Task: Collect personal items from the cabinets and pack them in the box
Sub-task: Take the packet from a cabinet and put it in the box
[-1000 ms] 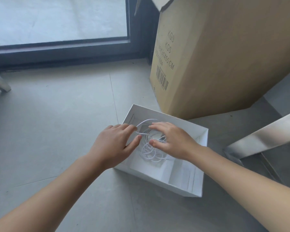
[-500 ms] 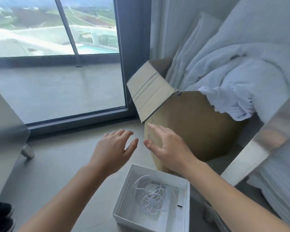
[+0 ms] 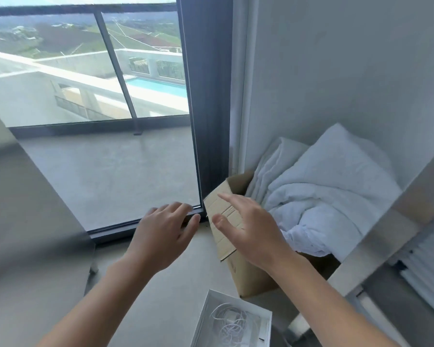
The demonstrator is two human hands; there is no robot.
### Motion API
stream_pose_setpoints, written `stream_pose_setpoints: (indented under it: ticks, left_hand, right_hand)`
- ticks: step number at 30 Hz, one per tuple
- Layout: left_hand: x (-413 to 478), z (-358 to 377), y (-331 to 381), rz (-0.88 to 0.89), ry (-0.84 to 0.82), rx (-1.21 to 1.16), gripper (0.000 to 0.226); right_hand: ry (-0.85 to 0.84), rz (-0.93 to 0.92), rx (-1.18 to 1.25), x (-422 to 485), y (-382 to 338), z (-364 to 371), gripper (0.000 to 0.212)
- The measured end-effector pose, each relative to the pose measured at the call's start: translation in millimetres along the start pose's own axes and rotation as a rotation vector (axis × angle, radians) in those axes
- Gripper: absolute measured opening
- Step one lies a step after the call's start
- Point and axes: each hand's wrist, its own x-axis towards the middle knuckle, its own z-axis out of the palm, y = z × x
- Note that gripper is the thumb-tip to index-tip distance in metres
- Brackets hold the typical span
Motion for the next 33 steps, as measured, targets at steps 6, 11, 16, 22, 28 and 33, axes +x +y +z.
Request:
stream_pose_setpoints:
  ticks: [6,11,16,22,28,33]
  left_hand:
    - [42,-196,38,-0.02,0.069,0.025,0.058]
    - [54,-331,67,0.002,0.17,0.024,0.056]
    - [36,-426,90,0.039,0.296,0.03,0.051]
    - [-8,-465,97,0.004,0.297,0.029,0.059]
    - [-46,-467,111,0.013,0.25,0.042,0.06]
    - [-56,-478,120,0.021,0.28,0.049,0.06]
  right_hand:
    - [-0.021,-0.013,-0.013,55,-135,-143,0.064]
    - [0.037,-0.039,-0.051,79,-231,-242,0.058]
    - [0.07,-0.098,-0.1,79,-301,-297,0.06]
    - [0.101,-0.174,-0.129,50,-342,-314,0.068]
    - [0.092,-0.17,-0.127,19,-353,-315,0.067]
    - [0.111,-0.168,-0.119,7,-360,-319,0.072]
